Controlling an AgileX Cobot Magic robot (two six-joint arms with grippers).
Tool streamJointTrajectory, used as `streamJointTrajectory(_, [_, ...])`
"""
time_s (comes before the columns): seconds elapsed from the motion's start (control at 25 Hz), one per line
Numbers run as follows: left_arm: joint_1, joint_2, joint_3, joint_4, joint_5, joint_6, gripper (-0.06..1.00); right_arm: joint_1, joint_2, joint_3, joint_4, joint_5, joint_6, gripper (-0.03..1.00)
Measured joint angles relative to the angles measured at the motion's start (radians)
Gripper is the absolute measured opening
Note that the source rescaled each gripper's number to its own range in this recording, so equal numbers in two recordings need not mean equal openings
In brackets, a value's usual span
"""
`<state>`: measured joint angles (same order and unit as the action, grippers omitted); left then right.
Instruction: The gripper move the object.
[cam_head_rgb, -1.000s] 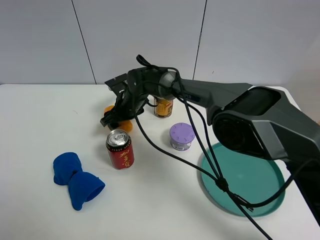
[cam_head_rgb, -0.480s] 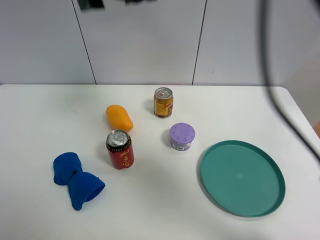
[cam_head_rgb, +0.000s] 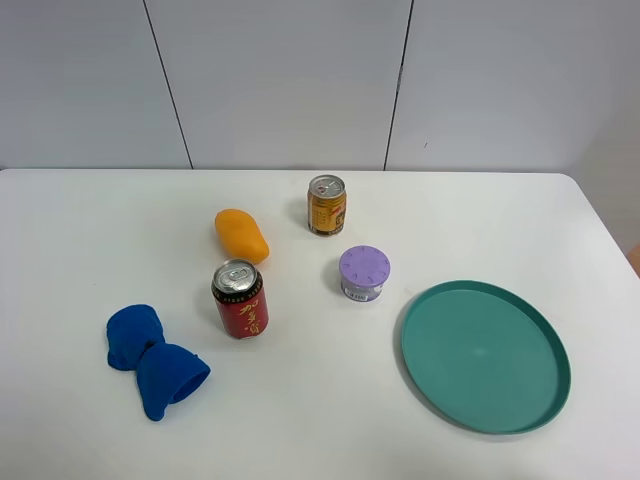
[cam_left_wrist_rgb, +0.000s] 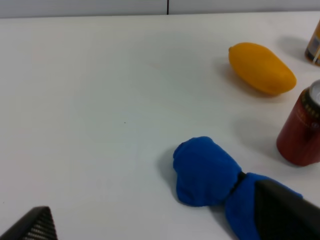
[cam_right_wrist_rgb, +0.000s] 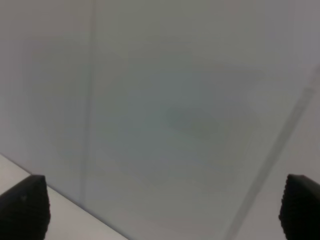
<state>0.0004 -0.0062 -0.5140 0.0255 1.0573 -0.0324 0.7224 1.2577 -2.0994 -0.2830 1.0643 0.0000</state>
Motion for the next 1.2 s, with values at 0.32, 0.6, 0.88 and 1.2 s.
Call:
streamJointTrajectory(0.32, [0.0,0.0,0.0,0.0,0.0,0.0,1.0,-0.002,-0.191,0.001,-0.144,0.154,-0.058,1.0])
streamJointTrajectory(0.6, [0.0,0.0,0.0,0.0,0.0,0.0,1.0,-0.388,-0.4,0.065,0.022,0.154,-0.106,1.0])
streamJointTrajectory(0.88, [0.0,0.0,0.0,0.0,0.0,0.0,1.0,-0.608,-0.706,0.389,0.155,0.153,-0.12,1.0])
streamJointTrajectory(1.2, [0.0,0.0,0.0,0.0,0.0,0.0,1.0,-0.711,-1.035,0.995,0.172,0.156,0.061,1.0])
